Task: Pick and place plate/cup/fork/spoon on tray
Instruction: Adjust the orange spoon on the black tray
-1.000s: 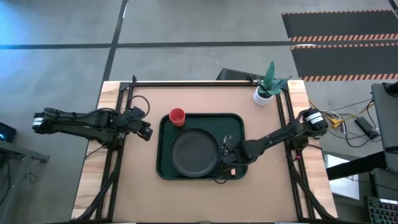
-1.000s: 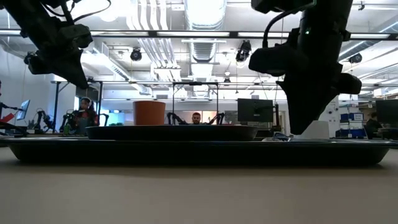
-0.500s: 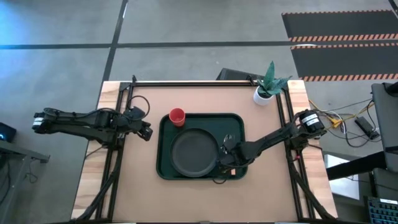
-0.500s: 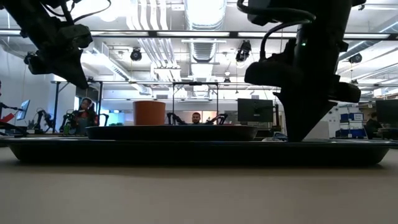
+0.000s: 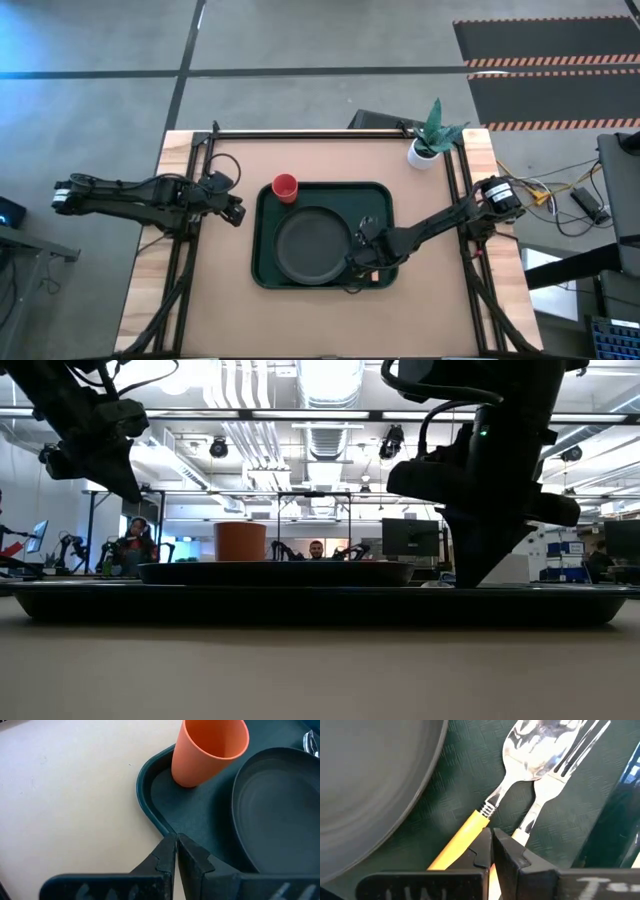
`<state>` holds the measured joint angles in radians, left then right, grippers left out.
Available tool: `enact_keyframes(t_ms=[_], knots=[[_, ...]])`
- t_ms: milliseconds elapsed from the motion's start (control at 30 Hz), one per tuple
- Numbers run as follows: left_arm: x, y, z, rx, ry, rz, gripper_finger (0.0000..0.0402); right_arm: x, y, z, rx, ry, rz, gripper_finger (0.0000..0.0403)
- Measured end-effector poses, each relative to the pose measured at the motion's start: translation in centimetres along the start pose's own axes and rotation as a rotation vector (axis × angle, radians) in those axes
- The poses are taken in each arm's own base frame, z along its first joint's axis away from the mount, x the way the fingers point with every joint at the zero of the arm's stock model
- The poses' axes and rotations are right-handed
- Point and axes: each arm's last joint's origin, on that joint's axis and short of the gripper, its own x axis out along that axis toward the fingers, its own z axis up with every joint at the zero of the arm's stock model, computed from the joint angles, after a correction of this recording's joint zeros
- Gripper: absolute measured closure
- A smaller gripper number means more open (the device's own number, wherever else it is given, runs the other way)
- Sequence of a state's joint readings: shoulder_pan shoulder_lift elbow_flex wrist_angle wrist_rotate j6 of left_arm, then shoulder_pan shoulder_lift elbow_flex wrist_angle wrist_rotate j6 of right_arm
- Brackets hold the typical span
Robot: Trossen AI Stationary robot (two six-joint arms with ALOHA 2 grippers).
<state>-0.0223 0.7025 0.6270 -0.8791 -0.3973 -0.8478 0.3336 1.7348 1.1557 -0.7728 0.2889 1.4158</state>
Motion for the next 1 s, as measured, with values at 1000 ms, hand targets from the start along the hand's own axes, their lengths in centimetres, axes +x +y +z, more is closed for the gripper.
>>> enact_keyframes(t_ms=[1000], knots=[[0.00, 0.00, 0.00, 0.023, 0.000, 0.000, 0.0402, 0.06, -0.39, 0.11, 0.108, -0.060, -0.040, 0.0394]])
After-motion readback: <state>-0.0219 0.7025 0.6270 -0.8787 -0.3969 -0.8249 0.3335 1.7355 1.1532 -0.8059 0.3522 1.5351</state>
